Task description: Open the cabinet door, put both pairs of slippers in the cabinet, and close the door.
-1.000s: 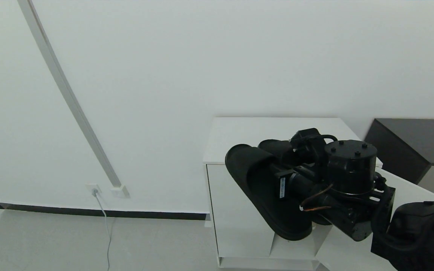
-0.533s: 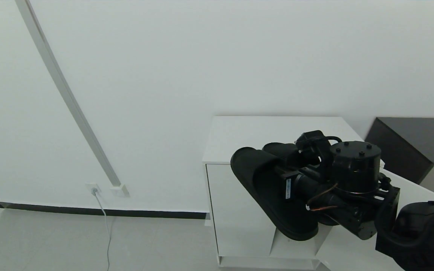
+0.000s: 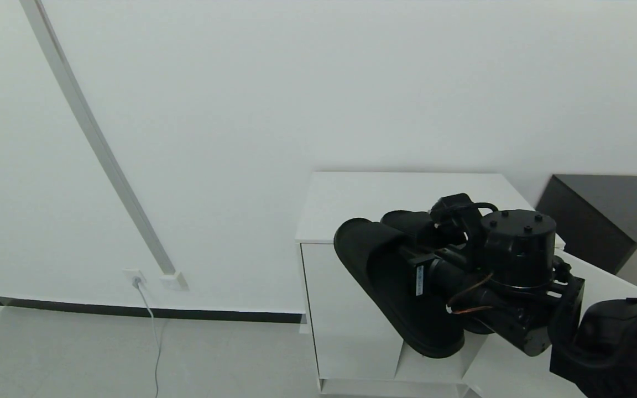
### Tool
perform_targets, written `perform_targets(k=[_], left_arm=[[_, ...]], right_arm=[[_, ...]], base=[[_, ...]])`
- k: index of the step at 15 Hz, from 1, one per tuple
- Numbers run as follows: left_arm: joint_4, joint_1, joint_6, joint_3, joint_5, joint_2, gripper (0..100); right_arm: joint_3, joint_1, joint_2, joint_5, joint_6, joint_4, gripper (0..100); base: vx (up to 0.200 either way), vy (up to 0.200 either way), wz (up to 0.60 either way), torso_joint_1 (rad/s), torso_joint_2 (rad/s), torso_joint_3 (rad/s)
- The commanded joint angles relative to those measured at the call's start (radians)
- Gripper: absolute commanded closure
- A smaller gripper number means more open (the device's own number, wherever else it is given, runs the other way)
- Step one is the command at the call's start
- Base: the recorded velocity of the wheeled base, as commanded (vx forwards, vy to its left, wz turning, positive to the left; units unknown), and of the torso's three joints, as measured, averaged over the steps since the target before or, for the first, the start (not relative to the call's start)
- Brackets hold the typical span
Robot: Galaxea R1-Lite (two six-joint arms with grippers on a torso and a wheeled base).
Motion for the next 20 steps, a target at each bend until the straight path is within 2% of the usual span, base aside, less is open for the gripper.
perform_targets(k=[1,14,20], left_arm=[[-0.001,0.001,0.001,0.0,0.0,0.0,100],[-0.001,0.001,0.001,0.0,0.0,0.0,100],[-0.001,0.001,-0.001,0.0,0.0,0.0,100]], right_arm=[[0.0,-0.001,0.007,-0.001,0.0,0.001,100],[0.021,-0.001,-0.002,-0.003,-0.001,-0.004,100],[0.023,0.001,-0.002,-0.003,-0.004,-0.012,100]], base=[[0.0,-0.2,0.0,0.017,0.01,0.002],[0.0,-0.2,0.0,0.004,0.0,0.003],[0.0,0.0,0.0,0.0,0.0,0.0]])
